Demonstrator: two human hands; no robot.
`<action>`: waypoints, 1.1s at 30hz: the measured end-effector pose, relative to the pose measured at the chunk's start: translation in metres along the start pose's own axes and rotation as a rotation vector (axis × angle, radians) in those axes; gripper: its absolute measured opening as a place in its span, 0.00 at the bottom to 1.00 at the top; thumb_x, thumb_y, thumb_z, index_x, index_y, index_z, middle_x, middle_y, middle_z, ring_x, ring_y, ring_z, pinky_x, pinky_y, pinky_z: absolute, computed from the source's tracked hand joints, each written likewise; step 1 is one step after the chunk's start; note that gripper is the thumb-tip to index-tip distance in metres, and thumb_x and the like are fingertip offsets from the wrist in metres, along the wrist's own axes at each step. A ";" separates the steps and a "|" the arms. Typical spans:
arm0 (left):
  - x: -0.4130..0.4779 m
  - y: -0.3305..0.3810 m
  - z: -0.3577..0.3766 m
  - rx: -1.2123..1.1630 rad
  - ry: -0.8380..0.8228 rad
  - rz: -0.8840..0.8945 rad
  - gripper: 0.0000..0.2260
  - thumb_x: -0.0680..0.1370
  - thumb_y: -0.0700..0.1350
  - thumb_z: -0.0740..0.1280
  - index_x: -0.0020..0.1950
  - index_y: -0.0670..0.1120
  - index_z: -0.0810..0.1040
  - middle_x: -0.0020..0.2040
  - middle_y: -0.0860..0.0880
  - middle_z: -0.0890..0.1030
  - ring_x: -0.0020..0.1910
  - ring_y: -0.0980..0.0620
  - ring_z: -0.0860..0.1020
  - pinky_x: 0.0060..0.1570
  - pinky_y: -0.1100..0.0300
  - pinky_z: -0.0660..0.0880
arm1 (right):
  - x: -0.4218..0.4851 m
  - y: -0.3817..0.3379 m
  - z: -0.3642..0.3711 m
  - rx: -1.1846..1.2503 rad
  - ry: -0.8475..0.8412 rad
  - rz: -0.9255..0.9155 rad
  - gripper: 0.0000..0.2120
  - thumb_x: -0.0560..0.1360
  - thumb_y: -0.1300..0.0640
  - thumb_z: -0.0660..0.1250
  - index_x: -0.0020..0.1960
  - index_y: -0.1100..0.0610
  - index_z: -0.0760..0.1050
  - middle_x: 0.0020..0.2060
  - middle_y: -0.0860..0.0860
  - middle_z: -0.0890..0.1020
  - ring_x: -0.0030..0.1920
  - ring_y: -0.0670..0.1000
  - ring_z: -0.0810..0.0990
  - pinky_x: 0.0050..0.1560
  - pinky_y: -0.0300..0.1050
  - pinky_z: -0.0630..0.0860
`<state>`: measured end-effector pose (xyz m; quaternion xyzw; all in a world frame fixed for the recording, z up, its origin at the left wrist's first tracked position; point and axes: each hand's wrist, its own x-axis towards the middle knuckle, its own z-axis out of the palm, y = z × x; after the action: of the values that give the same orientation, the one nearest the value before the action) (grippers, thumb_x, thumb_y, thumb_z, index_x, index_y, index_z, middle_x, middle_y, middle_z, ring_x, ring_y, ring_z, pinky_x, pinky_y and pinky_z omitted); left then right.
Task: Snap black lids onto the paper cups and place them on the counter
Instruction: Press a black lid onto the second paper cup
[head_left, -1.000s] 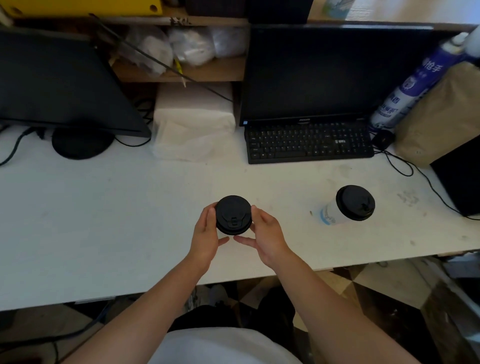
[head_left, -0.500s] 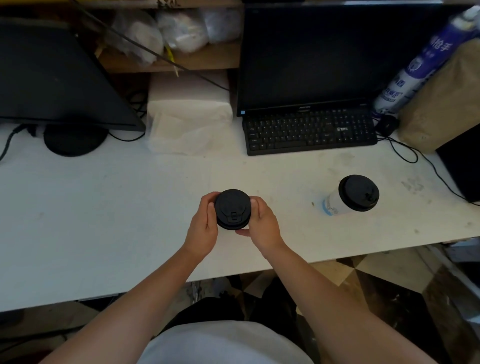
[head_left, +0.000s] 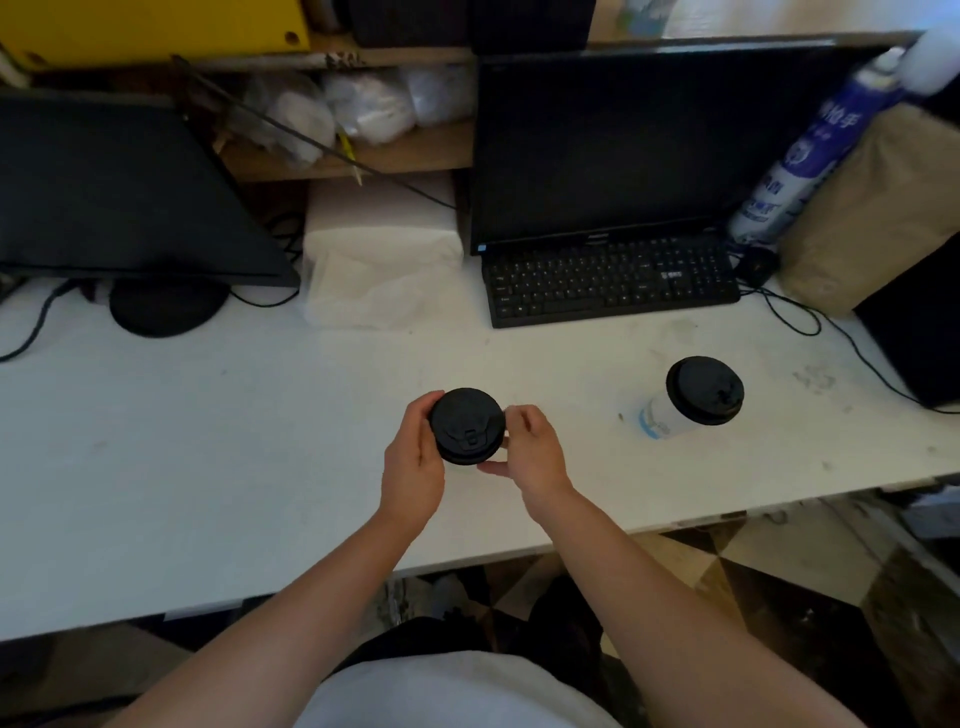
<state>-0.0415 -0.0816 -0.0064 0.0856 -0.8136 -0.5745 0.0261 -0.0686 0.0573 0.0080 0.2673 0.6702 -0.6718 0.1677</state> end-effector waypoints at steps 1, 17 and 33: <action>-0.002 -0.001 0.001 -0.020 0.040 -0.038 0.16 0.85 0.38 0.53 0.66 0.53 0.73 0.58 0.62 0.78 0.59 0.67 0.76 0.58 0.68 0.73 | 0.000 0.003 0.001 0.072 0.014 0.027 0.08 0.84 0.56 0.58 0.52 0.58 0.74 0.58 0.60 0.79 0.60 0.61 0.80 0.48 0.53 0.85; 0.006 0.000 -0.002 -0.207 0.050 -0.405 0.10 0.84 0.54 0.58 0.57 0.47 0.68 0.59 0.43 0.76 0.51 0.43 0.80 0.42 0.55 0.79 | -0.007 0.010 0.007 0.129 -0.031 0.072 0.14 0.83 0.42 0.59 0.60 0.48 0.78 0.61 0.51 0.80 0.61 0.56 0.79 0.49 0.48 0.82; 0.009 -0.006 -0.005 -0.036 0.010 -0.180 0.12 0.86 0.45 0.53 0.69 0.50 0.69 0.54 0.59 0.76 0.48 0.58 0.77 0.41 0.60 0.77 | 0.003 -0.001 0.003 -0.199 -0.020 -0.145 0.15 0.86 0.53 0.54 0.60 0.58 0.76 0.56 0.55 0.79 0.56 0.54 0.79 0.45 0.52 0.86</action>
<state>-0.0488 -0.0892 -0.0109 0.1605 -0.7921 -0.5886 -0.0201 -0.0720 0.0547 0.0067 0.1933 0.7494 -0.6150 0.1512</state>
